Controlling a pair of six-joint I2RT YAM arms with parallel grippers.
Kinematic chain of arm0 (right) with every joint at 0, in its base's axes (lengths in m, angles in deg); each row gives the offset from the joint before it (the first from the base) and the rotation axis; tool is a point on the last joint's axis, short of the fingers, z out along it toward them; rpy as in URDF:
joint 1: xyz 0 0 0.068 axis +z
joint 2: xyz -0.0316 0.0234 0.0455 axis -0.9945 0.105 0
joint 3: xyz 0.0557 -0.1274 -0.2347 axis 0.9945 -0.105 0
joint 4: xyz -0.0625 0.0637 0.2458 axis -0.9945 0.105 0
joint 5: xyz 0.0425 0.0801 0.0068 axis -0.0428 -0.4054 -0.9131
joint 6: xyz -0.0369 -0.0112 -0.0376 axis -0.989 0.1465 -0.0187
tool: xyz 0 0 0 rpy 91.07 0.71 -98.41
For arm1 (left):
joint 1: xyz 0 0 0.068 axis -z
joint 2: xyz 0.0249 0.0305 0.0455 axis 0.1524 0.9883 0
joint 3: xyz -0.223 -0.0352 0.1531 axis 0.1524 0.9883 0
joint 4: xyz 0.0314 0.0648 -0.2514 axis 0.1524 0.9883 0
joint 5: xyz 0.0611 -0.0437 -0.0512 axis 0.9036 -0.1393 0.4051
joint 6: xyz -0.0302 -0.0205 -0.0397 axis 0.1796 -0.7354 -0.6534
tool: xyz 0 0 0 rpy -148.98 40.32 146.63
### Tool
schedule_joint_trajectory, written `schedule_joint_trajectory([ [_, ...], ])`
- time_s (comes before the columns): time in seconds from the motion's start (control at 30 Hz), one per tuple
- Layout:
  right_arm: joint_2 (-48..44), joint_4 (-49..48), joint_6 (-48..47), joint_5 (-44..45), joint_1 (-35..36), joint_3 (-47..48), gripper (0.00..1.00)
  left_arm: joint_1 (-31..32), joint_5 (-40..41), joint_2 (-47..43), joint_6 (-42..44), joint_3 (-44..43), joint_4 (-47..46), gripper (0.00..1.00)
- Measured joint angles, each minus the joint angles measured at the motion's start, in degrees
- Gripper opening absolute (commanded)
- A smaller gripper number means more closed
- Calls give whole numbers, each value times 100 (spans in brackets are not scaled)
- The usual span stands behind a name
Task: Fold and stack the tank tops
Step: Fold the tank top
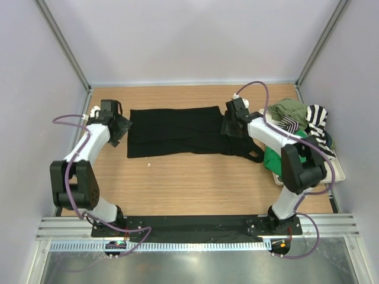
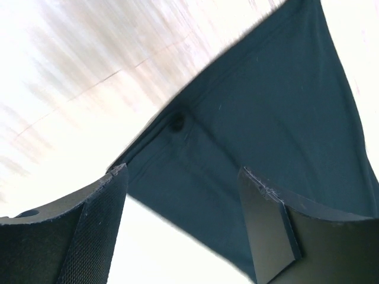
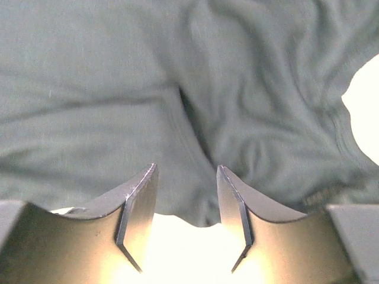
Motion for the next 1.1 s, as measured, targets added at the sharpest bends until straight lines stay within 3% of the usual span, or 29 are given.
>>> schedule_joint_trajectory([
  [0.07,-398,-46,2,-72,0,-337,50,0,-28,-402,96,326,-66,73],
  [0.13,-809,-111,4,-127,0,-688,49,0,-72,-686,197,684,-142,79],
  [0.17,-997,-118,11,-157,0,-848,49,0,-83,-761,256,866,-212,85],
  [0.2,-1152,-131,13,-186,0,-997,49,0,-94,-809,295,1056,-289,97],
  [0.23,-1305,-175,20,-234,0,-1152,49,-26,-140,-844,326,1272,-407,99],
  [0.4,-1821,-212,94,-417,0,-1799,49,-232,-557,-914,238,2162,-828,91],
  [0.63,-2037,-267,140,-498,0,-2299,48,-240,-756,-728,70,2260,-1174,85],
  [0.93,-2072,-321,170,-540,0,-2367,47,-243,-745,-284,-136,2127,-1580,58],
  [0.97,-2094,-323,184,-544,0,-2382,47,-243,-730,-254,-155,2120,-1606,47],
  [1.03,-2129,-323,199,-555,0,-2413,47,-243,-699,-203,-210,2114,-1657,35],
  [1.1,-2135,-334,210,-557,0,-2422,47,-243,-643,-157,-236,2116,-1676,9],
])
